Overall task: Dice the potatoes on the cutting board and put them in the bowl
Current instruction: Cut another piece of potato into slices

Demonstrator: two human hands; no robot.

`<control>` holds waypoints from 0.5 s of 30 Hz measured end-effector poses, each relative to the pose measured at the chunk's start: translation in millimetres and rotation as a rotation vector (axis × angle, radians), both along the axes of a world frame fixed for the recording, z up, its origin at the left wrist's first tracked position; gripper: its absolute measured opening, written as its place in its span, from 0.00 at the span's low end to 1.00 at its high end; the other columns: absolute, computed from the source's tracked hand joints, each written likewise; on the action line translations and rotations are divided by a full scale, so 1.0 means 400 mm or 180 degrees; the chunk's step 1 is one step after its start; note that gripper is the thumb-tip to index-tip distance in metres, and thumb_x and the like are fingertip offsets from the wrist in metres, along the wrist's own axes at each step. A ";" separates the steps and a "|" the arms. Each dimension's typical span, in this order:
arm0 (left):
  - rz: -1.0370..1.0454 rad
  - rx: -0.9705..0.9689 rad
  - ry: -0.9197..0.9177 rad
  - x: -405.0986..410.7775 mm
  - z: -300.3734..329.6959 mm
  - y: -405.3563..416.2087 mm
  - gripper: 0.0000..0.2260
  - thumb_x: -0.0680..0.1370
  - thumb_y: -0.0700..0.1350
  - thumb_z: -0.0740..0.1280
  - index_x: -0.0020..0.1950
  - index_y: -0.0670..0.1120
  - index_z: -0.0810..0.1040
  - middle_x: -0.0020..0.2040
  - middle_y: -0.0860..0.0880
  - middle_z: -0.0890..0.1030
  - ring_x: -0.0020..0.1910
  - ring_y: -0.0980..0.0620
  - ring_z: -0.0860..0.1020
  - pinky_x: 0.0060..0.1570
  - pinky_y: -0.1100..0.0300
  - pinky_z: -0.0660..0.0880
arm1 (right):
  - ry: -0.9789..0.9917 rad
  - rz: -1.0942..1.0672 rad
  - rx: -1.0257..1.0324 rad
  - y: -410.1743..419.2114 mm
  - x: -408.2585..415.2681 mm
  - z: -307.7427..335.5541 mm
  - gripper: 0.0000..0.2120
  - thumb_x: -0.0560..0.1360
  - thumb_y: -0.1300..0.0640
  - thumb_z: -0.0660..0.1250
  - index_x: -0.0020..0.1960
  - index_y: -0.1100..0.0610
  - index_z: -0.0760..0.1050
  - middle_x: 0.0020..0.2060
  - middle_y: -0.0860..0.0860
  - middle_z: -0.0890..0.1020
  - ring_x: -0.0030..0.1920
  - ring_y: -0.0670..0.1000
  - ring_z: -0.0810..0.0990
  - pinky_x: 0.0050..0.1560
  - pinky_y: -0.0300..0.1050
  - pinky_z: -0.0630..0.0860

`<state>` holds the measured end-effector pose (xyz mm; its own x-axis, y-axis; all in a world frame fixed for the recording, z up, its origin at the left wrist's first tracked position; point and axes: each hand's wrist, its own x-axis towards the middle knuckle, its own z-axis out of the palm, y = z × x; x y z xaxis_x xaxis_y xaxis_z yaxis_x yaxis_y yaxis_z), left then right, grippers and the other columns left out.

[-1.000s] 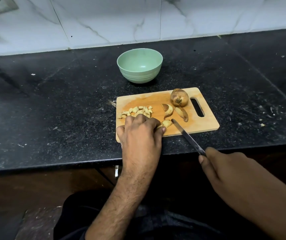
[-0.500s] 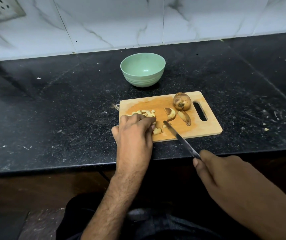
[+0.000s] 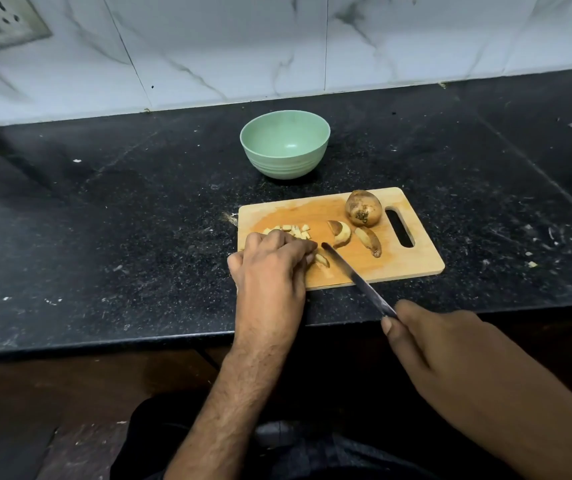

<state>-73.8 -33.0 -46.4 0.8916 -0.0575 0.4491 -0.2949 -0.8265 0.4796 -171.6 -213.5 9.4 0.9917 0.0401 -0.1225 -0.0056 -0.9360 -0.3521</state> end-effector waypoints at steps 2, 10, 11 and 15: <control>-0.0010 -0.0035 -0.0038 0.001 -0.002 -0.003 0.05 0.80 0.51 0.69 0.53 0.57 0.83 0.48 0.60 0.78 0.50 0.55 0.69 0.45 0.56 0.54 | -0.0093 -0.0048 -0.0038 -0.006 0.007 -0.001 0.16 0.82 0.39 0.46 0.42 0.46 0.62 0.31 0.47 0.75 0.29 0.46 0.75 0.30 0.39 0.70; -0.0237 -0.0257 -0.0093 0.011 -0.008 -0.020 0.08 0.78 0.55 0.71 0.55 0.54 0.84 0.50 0.59 0.78 0.53 0.54 0.71 0.48 0.54 0.58 | -0.0197 -0.0225 0.0036 -0.025 0.024 -0.012 0.17 0.82 0.40 0.48 0.41 0.48 0.64 0.29 0.49 0.76 0.28 0.46 0.76 0.29 0.39 0.70; -0.0283 -0.0247 -0.0092 0.014 -0.006 -0.024 0.09 0.78 0.54 0.71 0.55 0.54 0.84 0.50 0.59 0.77 0.53 0.54 0.71 0.49 0.54 0.59 | -0.0203 -0.0238 0.0050 -0.027 0.027 -0.016 0.17 0.82 0.40 0.48 0.40 0.48 0.64 0.29 0.49 0.76 0.27 0.46 0.75 0.28 0.39 0.69; -0.0472 -0.0019 0.0017 0.045 0.016 -0.044 0.11 0.78 0.52 0.69 0.60 0.57 0.81 0.55 0.60 0.77 0.56 0.55 0.69 0.52 0.52 0.61 | -0.0219 -0.0286 0.0151 -0.034 0.037 -0.018 0.16 0.82 0.42 0.48 0.40 0.47 0.64 0.29 0.50 0.77 0.24 0.45 0.76 0.28 0.39 0.71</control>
<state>-55.6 -50.4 -40.0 0.8759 -0.1863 0.4450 -0.4110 -0.7711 0.4862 -156.8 -227.1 2.2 0.9975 -0.0452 -0.0541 -0.0631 -0.9151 -0.3983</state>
